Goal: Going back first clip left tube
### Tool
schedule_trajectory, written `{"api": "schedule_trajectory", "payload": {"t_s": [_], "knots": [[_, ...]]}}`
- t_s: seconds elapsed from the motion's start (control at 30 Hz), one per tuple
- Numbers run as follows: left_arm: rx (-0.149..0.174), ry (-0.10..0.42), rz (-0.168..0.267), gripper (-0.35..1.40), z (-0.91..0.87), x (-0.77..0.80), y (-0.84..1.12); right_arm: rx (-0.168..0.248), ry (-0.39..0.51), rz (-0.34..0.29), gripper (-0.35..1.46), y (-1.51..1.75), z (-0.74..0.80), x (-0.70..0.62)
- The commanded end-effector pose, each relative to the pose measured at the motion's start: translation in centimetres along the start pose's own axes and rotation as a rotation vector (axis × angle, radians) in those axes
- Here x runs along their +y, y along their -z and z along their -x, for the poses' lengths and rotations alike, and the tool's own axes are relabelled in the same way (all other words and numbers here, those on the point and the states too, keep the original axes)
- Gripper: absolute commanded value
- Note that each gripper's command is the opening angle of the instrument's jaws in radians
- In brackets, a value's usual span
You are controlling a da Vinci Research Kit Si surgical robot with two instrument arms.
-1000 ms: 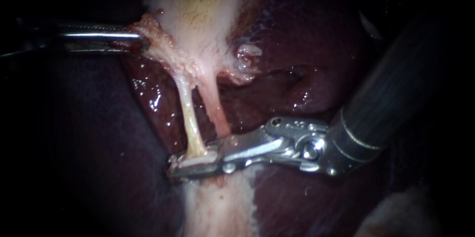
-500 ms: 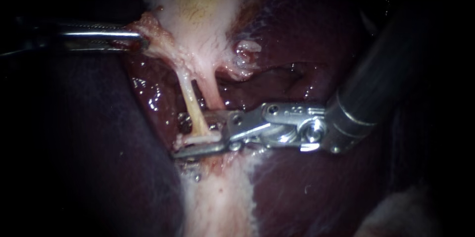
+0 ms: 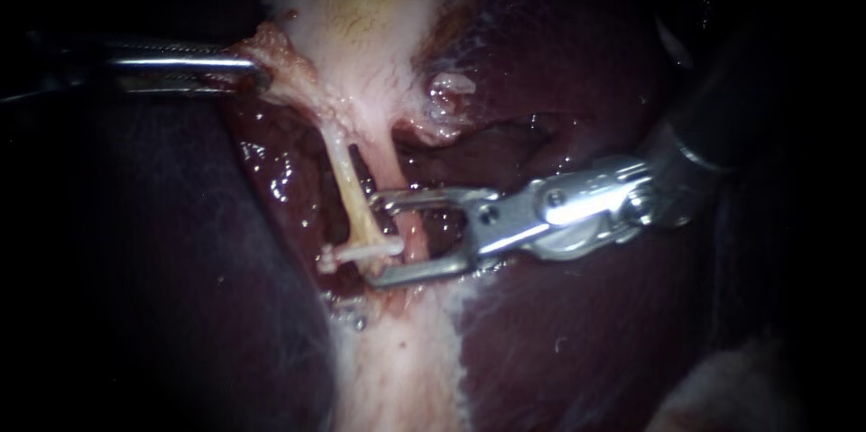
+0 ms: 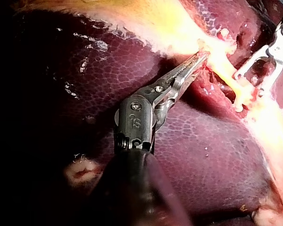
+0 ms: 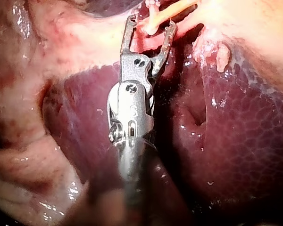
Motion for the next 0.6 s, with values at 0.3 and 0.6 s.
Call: {"api": "schedule_trajectory", "payload": {"t_s": [0.3,0.6], "knots": [[0.0,0.0,0.0,-0.35,0.0,0.0,0.0,-0.034,0.025,0.003,0.5,0.72,-0.05,-0.04],[0.0,0.0,0.0,-0.35,0.0,0.0,-0.01,-0.043,0.02,0.025,0.5,1.11,0.06,-0.1]]}}
